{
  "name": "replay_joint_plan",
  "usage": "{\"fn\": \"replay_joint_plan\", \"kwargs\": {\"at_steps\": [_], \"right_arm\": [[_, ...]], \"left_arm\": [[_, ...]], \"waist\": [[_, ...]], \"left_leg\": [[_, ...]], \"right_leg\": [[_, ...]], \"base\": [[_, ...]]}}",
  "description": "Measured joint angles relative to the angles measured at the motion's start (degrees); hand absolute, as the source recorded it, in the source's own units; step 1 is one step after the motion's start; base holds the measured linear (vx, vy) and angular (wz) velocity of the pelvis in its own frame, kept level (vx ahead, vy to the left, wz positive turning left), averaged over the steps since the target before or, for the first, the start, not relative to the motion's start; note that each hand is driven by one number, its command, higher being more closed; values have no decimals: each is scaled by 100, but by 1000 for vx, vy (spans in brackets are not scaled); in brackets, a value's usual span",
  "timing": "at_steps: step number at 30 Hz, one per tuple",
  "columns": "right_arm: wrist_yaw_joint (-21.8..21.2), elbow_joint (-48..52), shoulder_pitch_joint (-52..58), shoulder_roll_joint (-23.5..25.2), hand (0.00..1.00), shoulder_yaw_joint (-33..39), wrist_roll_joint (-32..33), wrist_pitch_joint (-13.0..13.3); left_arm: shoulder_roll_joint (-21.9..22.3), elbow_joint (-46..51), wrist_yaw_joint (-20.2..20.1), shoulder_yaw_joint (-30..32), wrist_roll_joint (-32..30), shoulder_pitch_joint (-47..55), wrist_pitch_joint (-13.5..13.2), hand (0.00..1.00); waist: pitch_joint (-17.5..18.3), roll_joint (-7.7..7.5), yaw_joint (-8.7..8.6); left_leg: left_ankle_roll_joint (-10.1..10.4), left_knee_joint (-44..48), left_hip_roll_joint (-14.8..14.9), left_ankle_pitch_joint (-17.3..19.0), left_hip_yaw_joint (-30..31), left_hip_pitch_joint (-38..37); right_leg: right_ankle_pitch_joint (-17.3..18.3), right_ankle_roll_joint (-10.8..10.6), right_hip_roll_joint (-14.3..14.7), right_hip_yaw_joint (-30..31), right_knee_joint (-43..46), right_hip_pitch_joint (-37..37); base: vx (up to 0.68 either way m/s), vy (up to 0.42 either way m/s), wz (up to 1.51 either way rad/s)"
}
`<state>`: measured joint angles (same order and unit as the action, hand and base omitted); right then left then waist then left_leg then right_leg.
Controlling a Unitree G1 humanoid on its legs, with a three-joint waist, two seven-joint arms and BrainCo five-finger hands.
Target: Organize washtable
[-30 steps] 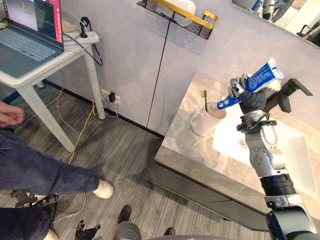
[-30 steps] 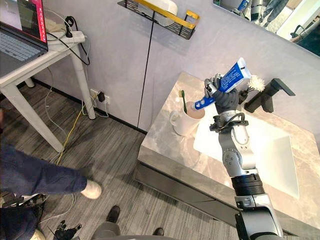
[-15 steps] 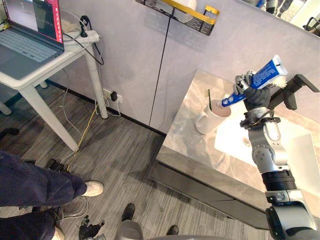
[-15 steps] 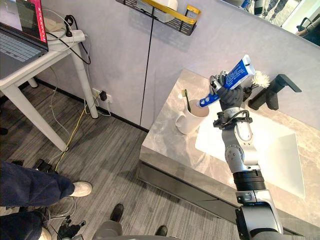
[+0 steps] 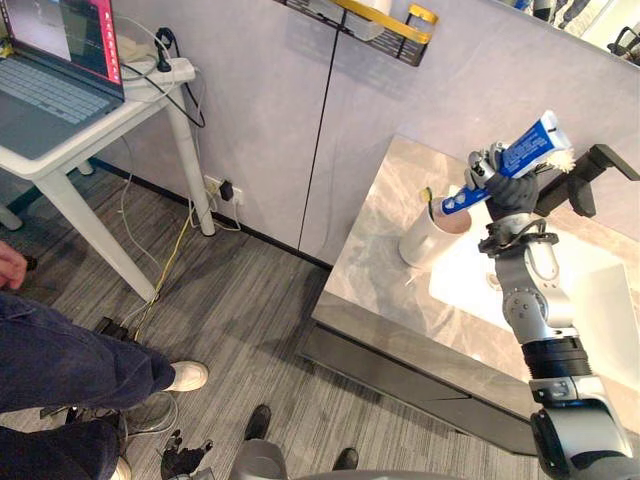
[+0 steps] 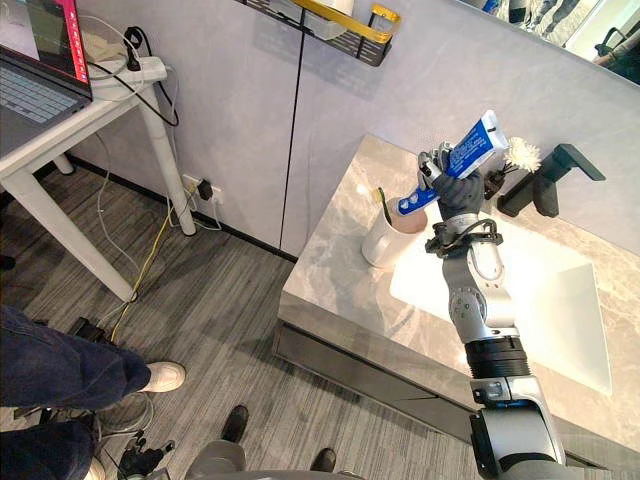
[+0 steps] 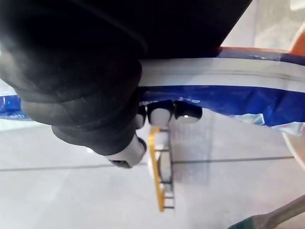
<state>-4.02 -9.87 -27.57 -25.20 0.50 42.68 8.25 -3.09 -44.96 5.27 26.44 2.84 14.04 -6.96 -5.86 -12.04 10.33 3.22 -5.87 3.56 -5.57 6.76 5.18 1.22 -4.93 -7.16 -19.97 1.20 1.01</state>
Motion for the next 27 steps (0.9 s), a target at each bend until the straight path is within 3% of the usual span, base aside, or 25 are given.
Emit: {"fn": "replay_joint_plan", "kwargs": {"at_steps": [26,27], "right_arm": [[-145,455,478,0,100,-277,6,-24],[-148,455,489,0,0,-278,5,-38]], "left_arm": [[0,-282,14,1,119,-162,14,0],[0,-282,14,1,124,-162,14,0]], "waist": [[22,-30,-3],[22,-31,-3]], "left_leg": [[-1,-2,37,3,-13,-28],[-1,-2,37,3,-18,-32]], "right_leg": [[-1,3,6,17,1,-22],[-2,3,6,23,1,-22]], "base": [[0,0,0],[0,0,-5]]}}
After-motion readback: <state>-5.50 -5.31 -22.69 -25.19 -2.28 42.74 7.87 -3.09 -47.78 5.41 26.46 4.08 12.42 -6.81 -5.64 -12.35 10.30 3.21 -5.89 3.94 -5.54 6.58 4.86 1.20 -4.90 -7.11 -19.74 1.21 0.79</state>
